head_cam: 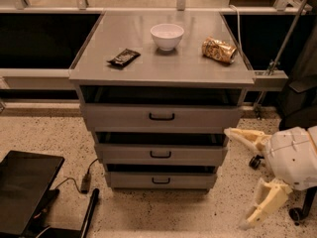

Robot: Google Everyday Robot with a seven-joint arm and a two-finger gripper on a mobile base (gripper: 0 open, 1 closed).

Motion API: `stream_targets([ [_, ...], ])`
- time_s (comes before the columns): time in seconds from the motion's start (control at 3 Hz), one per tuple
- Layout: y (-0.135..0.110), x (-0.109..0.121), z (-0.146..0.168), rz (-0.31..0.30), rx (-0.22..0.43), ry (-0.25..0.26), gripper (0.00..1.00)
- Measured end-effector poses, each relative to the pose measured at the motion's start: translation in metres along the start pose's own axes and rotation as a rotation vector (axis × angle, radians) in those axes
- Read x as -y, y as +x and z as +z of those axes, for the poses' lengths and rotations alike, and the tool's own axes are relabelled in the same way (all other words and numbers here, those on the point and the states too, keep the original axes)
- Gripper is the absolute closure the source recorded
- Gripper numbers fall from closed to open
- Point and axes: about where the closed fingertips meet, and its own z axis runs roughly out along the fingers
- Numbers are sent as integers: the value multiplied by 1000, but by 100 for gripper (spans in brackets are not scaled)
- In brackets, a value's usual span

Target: Open middle drawer

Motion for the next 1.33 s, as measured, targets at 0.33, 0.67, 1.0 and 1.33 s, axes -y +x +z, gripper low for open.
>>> stream_targets([
  [0.33,-4,-8,7,-2,74,-20,0],
  [0.67,-6,-13,11,-3,114,-32,0],
  [1.0,-7,-15,13,-3,136,-38,0],
  [1.33,-8,-17,14,-3,149,-42,0],
])
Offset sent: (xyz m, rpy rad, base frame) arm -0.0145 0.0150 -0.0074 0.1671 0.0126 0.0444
